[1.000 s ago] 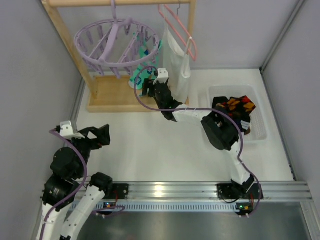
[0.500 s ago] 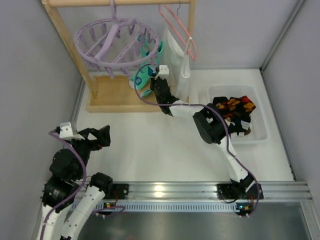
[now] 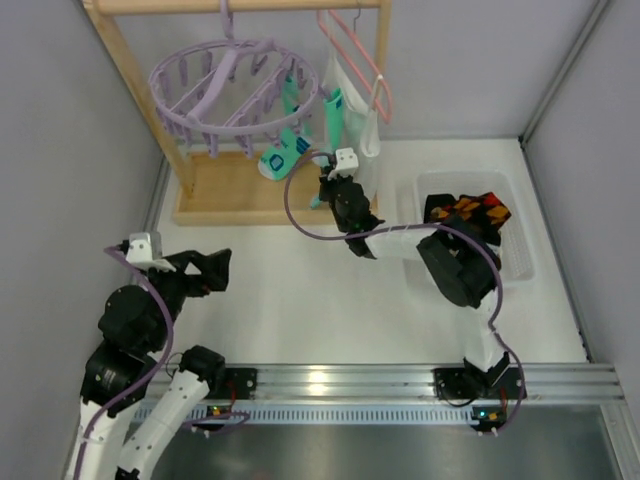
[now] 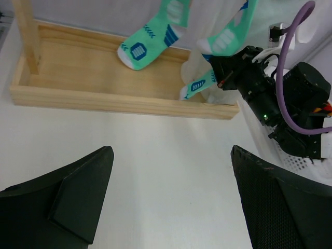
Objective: Remove the socks clipped to the hanger
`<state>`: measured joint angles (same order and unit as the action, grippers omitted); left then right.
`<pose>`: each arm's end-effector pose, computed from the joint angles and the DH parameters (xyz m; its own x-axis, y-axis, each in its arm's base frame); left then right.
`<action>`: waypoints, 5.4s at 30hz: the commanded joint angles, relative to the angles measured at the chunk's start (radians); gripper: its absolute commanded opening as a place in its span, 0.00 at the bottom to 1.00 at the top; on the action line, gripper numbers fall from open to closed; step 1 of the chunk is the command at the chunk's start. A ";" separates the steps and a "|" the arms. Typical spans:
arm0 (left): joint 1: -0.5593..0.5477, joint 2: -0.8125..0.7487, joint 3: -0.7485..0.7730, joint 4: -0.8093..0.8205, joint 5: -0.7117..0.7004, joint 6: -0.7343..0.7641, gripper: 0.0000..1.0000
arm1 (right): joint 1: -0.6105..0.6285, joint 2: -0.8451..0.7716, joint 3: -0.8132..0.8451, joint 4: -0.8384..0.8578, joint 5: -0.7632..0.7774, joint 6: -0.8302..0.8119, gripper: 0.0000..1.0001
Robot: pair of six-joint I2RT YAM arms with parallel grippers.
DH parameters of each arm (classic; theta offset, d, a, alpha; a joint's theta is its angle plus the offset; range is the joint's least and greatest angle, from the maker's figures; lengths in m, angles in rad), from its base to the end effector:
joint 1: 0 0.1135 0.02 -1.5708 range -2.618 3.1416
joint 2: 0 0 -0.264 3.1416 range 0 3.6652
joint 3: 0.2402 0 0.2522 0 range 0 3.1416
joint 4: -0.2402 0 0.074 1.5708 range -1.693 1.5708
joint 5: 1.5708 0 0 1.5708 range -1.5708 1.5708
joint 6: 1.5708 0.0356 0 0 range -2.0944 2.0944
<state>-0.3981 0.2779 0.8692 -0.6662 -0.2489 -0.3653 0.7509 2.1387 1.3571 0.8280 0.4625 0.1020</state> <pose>0.0442 -0.0091 0.3642 -0.1178 -0.3261 -0.9380 0.1148 0.9338 -0.3390 0.3646 0.3185 0.2110 0.0047 0.1291 -0.9916 -0.2867 0.9502 0.1223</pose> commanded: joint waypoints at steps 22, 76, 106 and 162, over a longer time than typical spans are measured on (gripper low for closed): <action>0.012 0.650 0.814 0.037 0.627 -0.172 0.98 | 0.525 -0.599 -0.457 0.071 0.146 -0.377 0.00; -0.165 1.100 1.039 -0.226 -0.464 0.181 0.97 | 0.686 -0.142 0.128 -0.285 0.160 -0.567 0.00; -0.193 1.253 1.057 -0.245 -0.737 0.232 0.61 | 0.700 -0.068 0.205 -0.322 0.122 -0.601 0.00; -0.191 0.195 0.044 -0.064 -0.346 -0.054 0.98 | -0.785 -0.401 -0.145 -1.109 -0.568 0.165 0.00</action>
<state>-0.5907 0.5278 0.9234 -0.8120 -0.6151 -0.3920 0.0212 1.6691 1.1957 -0.3229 0.0189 0.2054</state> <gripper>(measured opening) 0.984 0.006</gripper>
